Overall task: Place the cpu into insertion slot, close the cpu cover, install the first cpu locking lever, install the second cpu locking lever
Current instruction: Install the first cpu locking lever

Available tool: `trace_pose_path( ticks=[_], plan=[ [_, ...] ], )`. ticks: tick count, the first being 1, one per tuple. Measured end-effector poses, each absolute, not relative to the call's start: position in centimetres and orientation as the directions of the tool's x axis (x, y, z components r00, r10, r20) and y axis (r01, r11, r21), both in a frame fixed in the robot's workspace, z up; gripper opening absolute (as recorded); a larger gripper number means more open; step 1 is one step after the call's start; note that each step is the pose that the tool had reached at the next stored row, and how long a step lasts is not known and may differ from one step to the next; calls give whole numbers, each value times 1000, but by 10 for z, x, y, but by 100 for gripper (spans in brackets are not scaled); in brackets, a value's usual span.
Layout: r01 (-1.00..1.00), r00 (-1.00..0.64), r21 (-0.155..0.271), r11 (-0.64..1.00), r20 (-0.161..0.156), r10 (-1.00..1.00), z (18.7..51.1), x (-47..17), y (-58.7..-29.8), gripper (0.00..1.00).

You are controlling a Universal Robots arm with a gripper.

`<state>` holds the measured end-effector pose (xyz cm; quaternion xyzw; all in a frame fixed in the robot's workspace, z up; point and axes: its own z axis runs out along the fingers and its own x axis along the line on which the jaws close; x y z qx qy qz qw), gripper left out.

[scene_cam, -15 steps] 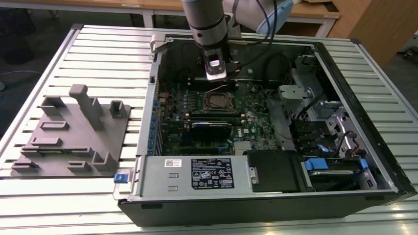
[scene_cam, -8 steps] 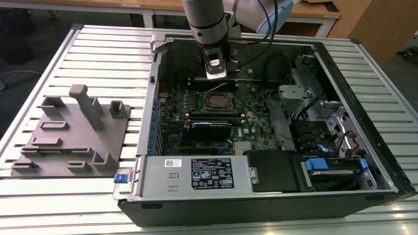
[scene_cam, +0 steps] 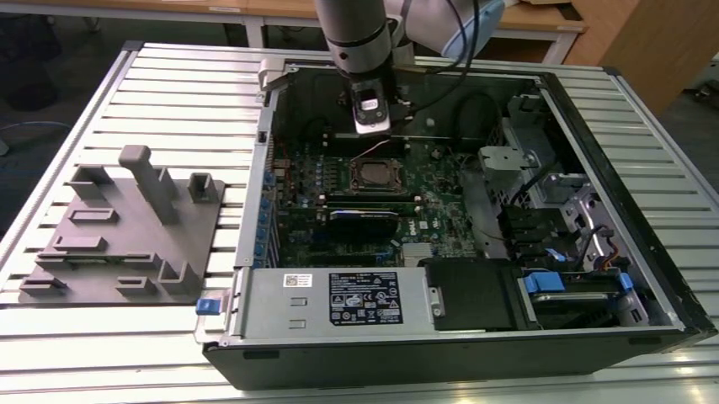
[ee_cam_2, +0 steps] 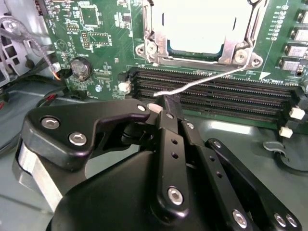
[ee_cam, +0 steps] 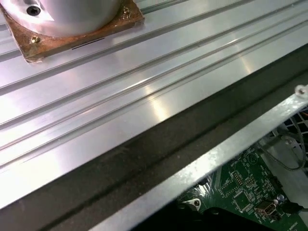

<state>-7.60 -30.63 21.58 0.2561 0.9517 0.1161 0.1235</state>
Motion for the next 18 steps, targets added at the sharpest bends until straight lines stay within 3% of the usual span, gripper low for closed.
trace_pose_path(
  ticks=[18],
  plan=[
    [459,-838,289,840,-173,517,228,-76,-313,11]
  ],
)
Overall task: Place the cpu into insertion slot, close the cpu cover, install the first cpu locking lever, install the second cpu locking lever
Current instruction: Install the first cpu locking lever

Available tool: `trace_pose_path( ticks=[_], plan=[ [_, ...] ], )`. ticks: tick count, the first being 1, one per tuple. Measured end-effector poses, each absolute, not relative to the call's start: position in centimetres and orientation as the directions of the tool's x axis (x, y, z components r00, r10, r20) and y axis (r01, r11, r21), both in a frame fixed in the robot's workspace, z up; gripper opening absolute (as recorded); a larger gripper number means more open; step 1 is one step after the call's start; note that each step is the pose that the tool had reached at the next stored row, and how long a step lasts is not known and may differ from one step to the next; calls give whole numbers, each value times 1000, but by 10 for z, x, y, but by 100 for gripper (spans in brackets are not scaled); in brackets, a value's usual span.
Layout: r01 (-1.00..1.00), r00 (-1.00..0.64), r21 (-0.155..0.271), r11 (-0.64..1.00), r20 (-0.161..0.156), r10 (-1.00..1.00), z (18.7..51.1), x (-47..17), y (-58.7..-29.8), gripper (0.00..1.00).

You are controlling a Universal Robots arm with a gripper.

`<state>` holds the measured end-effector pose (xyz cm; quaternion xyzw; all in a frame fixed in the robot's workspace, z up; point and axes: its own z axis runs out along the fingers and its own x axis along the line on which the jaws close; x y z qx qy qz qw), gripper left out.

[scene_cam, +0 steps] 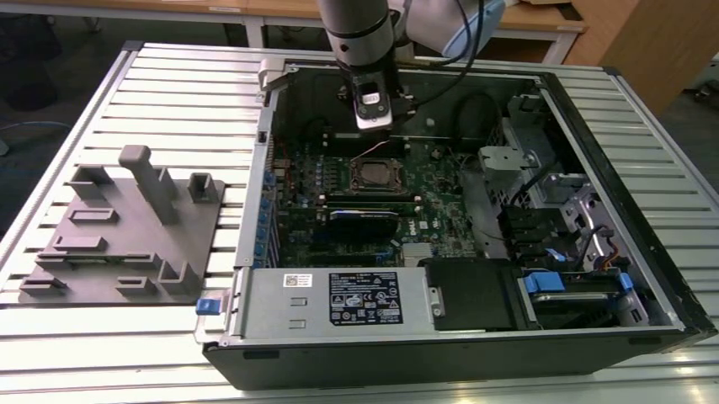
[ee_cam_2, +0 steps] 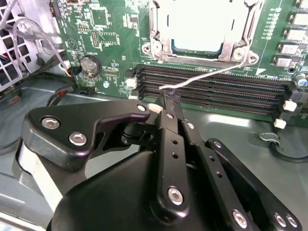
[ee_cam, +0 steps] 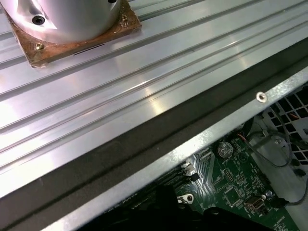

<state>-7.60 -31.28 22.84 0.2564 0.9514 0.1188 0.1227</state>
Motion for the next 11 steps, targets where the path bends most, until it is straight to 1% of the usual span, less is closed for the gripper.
trace_pose_path(
  ticks=[11],
  plan=[
    [459,-838,289,840,-173,517,224,-76,-316,11]
  ],
)
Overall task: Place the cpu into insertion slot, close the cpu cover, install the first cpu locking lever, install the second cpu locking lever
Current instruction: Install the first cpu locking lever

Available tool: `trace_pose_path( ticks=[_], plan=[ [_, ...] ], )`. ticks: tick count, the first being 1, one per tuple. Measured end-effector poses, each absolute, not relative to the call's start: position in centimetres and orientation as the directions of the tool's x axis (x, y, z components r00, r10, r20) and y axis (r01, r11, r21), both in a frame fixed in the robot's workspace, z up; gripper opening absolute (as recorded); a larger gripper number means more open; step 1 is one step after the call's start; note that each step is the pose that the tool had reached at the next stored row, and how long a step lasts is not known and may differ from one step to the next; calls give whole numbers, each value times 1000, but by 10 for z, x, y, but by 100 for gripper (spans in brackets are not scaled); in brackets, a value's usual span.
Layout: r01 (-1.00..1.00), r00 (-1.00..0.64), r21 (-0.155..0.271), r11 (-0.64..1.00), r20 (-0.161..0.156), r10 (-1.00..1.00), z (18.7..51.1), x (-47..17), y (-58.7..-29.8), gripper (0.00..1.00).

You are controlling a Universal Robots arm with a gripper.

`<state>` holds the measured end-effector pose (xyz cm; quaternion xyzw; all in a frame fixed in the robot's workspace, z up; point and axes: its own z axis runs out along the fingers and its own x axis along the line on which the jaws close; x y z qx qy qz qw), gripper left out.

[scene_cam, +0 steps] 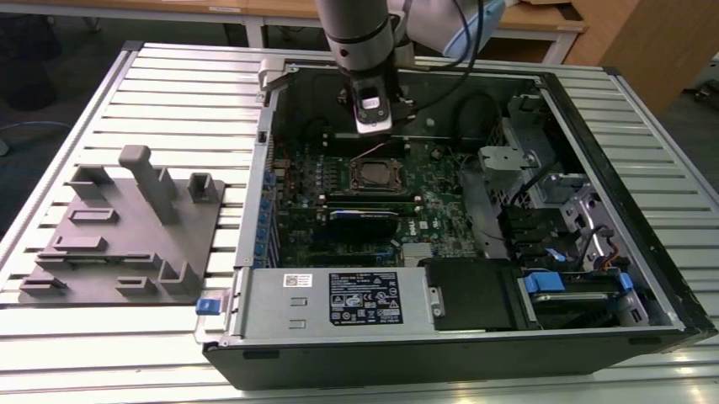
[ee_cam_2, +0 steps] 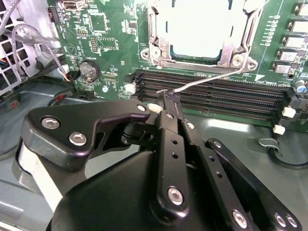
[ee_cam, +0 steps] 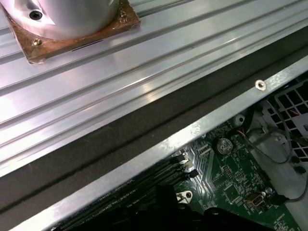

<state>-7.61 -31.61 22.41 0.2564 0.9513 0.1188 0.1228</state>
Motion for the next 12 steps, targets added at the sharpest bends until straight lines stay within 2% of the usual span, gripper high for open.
trace_pose_path(
  ticks=[12],
  plan=[
    [459,-838,289,840,-173,517,212,-76,-317,11]
  ],
)
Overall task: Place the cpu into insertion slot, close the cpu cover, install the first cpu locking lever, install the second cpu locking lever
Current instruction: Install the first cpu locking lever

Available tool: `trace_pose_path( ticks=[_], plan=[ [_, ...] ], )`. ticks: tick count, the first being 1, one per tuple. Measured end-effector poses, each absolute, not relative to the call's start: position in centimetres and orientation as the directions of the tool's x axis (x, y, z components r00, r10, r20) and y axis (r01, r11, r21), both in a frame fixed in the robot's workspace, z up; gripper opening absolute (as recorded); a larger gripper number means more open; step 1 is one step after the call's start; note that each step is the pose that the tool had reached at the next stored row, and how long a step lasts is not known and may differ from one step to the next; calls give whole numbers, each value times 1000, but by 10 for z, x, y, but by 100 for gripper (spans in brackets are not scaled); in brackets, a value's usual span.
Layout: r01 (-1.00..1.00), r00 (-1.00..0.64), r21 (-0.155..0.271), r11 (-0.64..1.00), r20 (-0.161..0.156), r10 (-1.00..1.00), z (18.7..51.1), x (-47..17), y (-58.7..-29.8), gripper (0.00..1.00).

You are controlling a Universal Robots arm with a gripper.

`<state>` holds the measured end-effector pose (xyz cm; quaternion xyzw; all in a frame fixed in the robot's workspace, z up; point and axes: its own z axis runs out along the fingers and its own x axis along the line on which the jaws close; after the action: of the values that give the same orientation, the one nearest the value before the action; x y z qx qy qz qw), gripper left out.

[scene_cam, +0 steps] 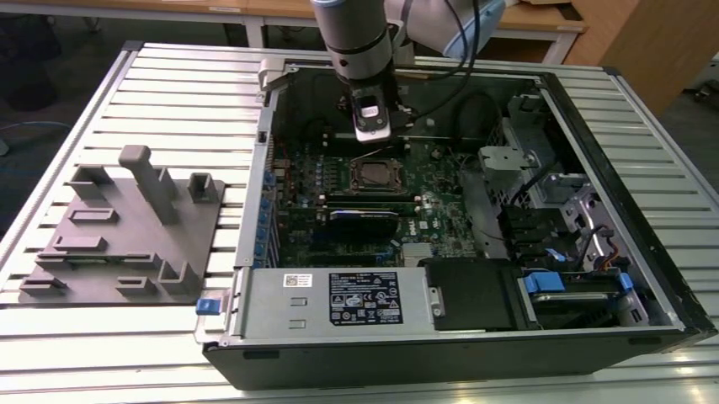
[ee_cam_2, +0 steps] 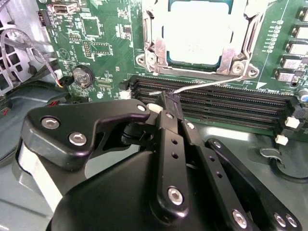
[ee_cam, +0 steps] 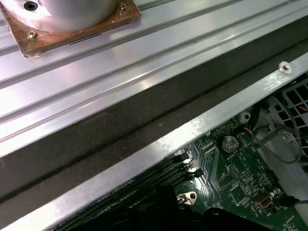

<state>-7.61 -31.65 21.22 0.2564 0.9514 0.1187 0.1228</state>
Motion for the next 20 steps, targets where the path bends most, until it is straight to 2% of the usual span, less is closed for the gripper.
trace_pose_path(
  ticks=[20],
  plan=[
    [459,-838,283,842,-177,516,200,-76,-317,11]
  ],
)
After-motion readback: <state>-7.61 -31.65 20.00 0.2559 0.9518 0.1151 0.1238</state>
